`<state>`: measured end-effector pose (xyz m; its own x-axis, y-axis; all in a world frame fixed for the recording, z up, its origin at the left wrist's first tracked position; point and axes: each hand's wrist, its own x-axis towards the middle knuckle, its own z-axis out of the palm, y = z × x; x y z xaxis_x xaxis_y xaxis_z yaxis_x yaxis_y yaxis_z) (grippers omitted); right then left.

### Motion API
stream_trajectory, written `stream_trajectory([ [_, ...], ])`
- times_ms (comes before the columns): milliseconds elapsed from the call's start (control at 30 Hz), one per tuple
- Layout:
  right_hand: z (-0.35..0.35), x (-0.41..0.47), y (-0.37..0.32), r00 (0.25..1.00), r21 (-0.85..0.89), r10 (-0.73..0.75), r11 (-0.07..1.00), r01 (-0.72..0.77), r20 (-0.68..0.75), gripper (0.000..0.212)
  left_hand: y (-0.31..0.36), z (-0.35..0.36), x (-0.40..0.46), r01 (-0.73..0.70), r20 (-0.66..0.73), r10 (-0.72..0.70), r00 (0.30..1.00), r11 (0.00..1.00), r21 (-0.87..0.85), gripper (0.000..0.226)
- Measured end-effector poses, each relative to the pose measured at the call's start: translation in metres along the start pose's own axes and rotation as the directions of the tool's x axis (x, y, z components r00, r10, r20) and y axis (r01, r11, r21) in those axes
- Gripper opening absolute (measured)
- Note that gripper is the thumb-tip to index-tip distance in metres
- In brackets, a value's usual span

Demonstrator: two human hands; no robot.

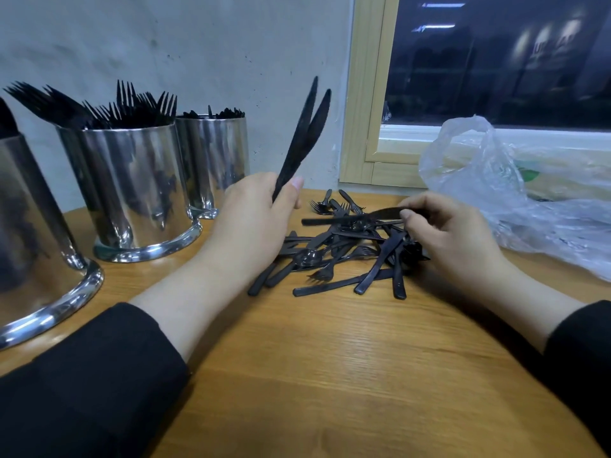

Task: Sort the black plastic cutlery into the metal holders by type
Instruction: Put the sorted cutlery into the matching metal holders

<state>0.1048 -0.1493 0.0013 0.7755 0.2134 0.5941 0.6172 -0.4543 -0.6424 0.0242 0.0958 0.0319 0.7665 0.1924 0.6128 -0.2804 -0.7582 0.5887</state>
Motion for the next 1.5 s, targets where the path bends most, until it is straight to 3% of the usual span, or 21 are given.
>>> stream_trajectory([
  [67,0.0,-0.004,-0.008,0.998,0.103,0.038,0.994,-0.042,0.039,0.014,0.003,-0.001,-0.001,-0.059,0.023,0.058,0.998,0.997,0.05,0.038],
  [200,0.007,-0.006,-0.02,0.991,0.362,0.099,0.924,-0.126,0.093,0.014,0.003,0.008,-0.006,-0.199,0.243,0.164,0.956,0.972,0.125,0.024],
  [300,0.009,-0.005,-0.024,0.987,0.507,0.106,0.848,-0.152,0.117,0.016,0.0,0.015,-0.007,-0.183,0.328,0.135,0.935,0.976,0.121,0.024],
  [367,0.005,-0.003,-0.017,0.995,0.402,0.086,0.91,-0.1,0.053,0.023,-0.001,0.016,-0.006,-0.093,0.314,0.064,0.947,0.992,0.08,0.034],
  [433,-0.003,-0.001,-0.004,1.0,0.049,0.013,0.999,-0.013,0.004,0.021,-0.002,0.015,-0.006,-0.035,0.285,0.027,0.958,0.999,0.021,0.04],
  [500,-0.01,0.002,0.009,0.993,-0.27,-0.021,0.961,0.051,0.113,0.018,0.0,0.012,-0.006,-0.012,0.272,0.013,0.962,1.0,-0.004,0.041],
  [600,-0.014,0.007,0.027,0.944,-0.459,0.041,0.88,0.121,0.327,0.044,0.005,0.012,-0.008,0.037,0.256,-0.031,0.966,0.999,-0.019,0.041],
  [700,-0.012,0.009,0.033,0.896,-0.472,0.069,0.866,0.164,0.439,0.06,0.008,0.011,-0.008,0.083,0.239,-0.071,0.968,0.996,-0.041,0.043],
  [800,-0.008,0.008,0.032,0.882,-0.475,0.069,0.861,0.184,0.467,0.057,0.009,0.009,-0.01,0.086,0.258,-0.072,0.963,0.995,-0.045,0.044],
  [1233,-0.014,0.007,0.03,0.908,-0.434,-0.145,0.841,0.322,0.393,0.027,0.007,0.012,-0.009,0.073,0.237,-0.055,0.97,0.995,-0.069,0.041],
  [1500,-0.012,0.006,0.028,0.897,-0.422,-0.249,0.815,0.398,0.364,0.041,0.011,0.012,-0.011,0.034,0.235,-0.021,0.972,0.998,-0.052,0.039],
])
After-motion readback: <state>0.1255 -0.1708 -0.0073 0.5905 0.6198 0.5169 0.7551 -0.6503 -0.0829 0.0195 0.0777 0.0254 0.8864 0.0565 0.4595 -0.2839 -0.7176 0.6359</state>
